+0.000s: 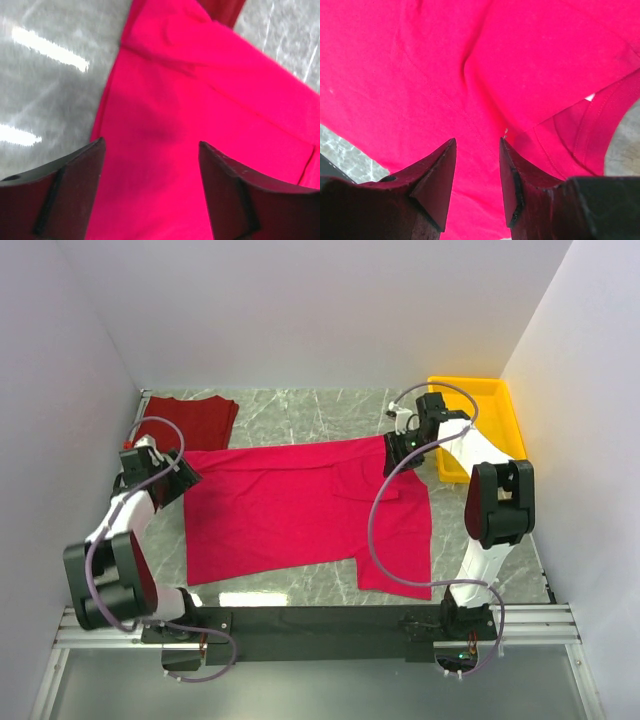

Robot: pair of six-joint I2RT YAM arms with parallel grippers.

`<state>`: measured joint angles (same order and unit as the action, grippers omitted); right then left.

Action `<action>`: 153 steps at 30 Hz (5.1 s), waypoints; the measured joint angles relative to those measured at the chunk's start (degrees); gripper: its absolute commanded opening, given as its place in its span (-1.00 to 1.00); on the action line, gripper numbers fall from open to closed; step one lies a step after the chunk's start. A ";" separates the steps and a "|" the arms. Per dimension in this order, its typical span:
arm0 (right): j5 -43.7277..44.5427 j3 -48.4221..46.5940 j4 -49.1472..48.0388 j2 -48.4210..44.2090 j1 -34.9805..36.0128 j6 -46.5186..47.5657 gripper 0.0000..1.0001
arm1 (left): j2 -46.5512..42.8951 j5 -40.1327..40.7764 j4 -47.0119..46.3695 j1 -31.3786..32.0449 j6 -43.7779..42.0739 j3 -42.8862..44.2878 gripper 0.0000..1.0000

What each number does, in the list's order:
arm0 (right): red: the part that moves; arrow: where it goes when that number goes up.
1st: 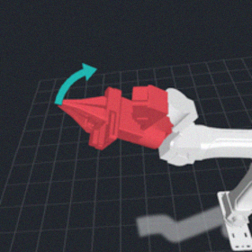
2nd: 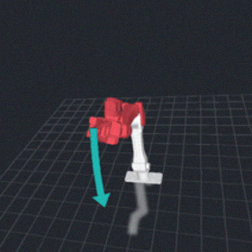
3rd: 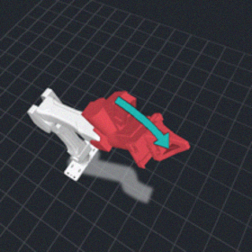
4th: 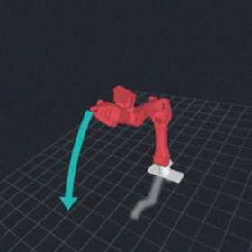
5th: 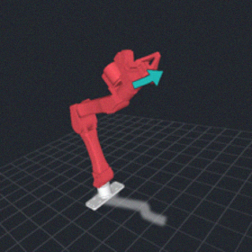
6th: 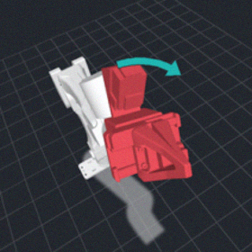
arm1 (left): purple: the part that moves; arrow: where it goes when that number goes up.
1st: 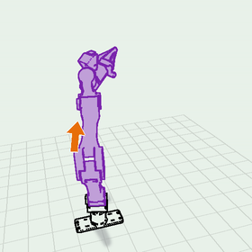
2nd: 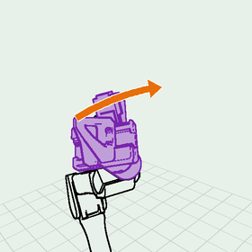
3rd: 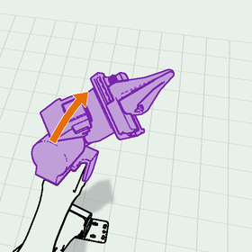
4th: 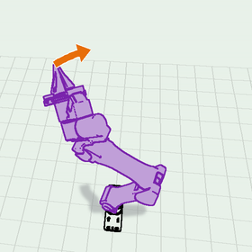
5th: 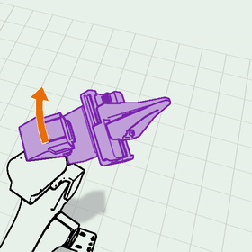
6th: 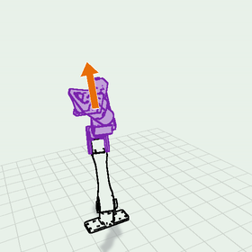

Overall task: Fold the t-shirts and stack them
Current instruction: Fold the tshirt

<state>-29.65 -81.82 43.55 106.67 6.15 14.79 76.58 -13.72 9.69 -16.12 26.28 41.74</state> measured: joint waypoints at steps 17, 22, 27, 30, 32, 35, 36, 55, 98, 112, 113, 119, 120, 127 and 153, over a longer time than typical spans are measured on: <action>0.22 0.96 -0.87 3.34 -4.52 -5.86 -0.03 | 15.78 -6.38 -3.72 -4.76 0.31 10.23 0.44; 0.20 2.34 -0.48 4.81 -4.52 -6.97 -0.06 | 18.27 -8.11 -3.85 -4.92 0.11 11.85 0.43; -0.07 3.21 -0.28 5.44 -4.52 -7.69 -0.13 | 19.17 -9.07 -3.93 -4.94 0.13 13.18 0.43; -0.57 3.54 0.22 5.49 -4.52 -7.91 -0.24 | 19.34 -9.42 -4.22 -4.98 0.11 13.38 0.43; -1.03 3.52 0.48 5.57 -4.52 -7.87 -0.35 | 19.43 -9.46 -4.28 -4.98 0.11 13.38 0.43; -1.55 3.54 1.07 6.05 -4.52 -7.85 -0.66 | 19.50 -9.60 -4.28 -5.07 0.11 13.38 0.43; -1.62 3.54 1.29 6.23 -4.52 -7.87 -0.79 | 19.52 -9.60 -4.31 -5.11 0.11 13.38 0.43; 1.88 4.94 1.64 6.25 -4.52 -7.65 -0.49 | 20.15 -10.21 -2.05 -6.03 -1.22 16.31 0.42; 0.66 6.40 -2.01 -5.95 -4.81 -5.99 -0.32 | 39.17 -16.02 2.58 -5.55 -5.20 32.61 -0.47; 0.68 6.40 -2.01 -5.92 -4.81 -5.99 -0.34 | 38.97 -18.75 0.31 -5.55 -5.84 31.52 -0.99; 0.68 6.40 -2.01 -5.92 -4.81 -5.99 -0.34 | 38.56 -18.60 -0.33 -5.55 -5.66 30.56 -0.99; 0.66 6.40 -2.03 -5.90 -4.94 -5.99 -0.34 | 33.42 -16.83 -3.21 -6.03 -2.99 24.33 -0.99; 0.66 6.40 -2.01 -5.88 -5.01 -5.99 -0.34 | 32.33 -16.39 -3.67 -6.16 -2.54 23.45 -0.99; 0.59 6.40 -2.03 -5.68 -5.27 -5.97 -0.35 | 29.59 -13.64 -5.90 -6.47 -0.33 22.21 -0.99; 0.22 6.40 -2.05 -5.49 -5.31 -5.92 -0.34 | 21.59 -9.57 -3.17 -7.06 1.97 19.89 0.03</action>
<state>-29.43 -75.42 41.50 101.19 0.84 8.86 98.17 -23.29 6.52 -23.18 28.25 61.63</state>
